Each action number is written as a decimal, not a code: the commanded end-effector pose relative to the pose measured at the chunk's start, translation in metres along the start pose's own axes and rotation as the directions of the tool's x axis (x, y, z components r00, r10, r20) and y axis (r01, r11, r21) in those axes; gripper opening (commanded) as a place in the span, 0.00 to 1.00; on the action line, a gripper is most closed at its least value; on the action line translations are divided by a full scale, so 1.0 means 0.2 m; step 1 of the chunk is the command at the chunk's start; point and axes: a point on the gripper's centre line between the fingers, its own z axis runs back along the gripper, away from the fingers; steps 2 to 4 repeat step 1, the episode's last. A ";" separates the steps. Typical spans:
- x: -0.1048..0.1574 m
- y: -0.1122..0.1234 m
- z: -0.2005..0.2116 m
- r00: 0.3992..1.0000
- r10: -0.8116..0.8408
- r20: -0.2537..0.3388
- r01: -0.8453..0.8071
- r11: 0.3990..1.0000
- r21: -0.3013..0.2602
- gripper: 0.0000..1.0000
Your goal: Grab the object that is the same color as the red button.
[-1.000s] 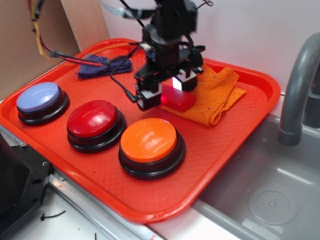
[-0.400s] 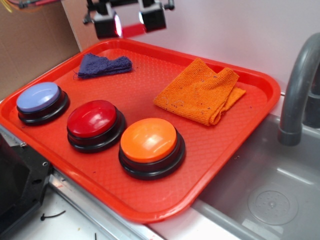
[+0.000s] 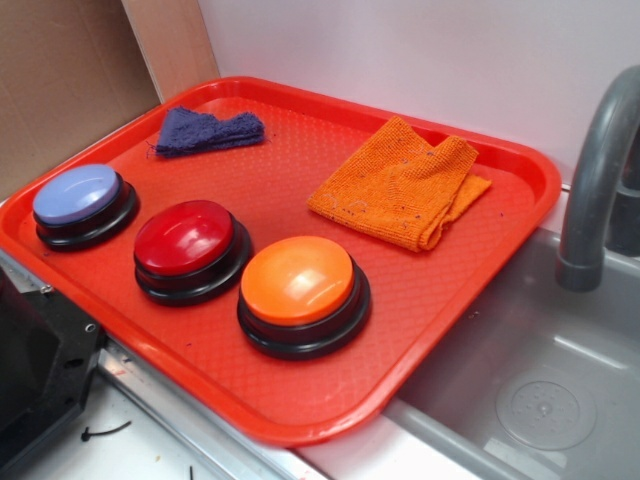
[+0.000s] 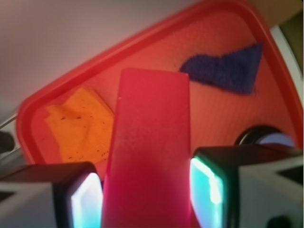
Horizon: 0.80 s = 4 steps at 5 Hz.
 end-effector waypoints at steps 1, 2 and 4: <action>0.17 0.01 0.09 0.999 0.001 0.049 0.000 0.999 -0.032 0.00; 0.17 0.01 0.09 0.999 0.001 0.049 0.000 0.999 -0.032 0.00; 0.17 0.01 0.09 0.999 0.001 0.049 0.000 0.999 -0.032 0.00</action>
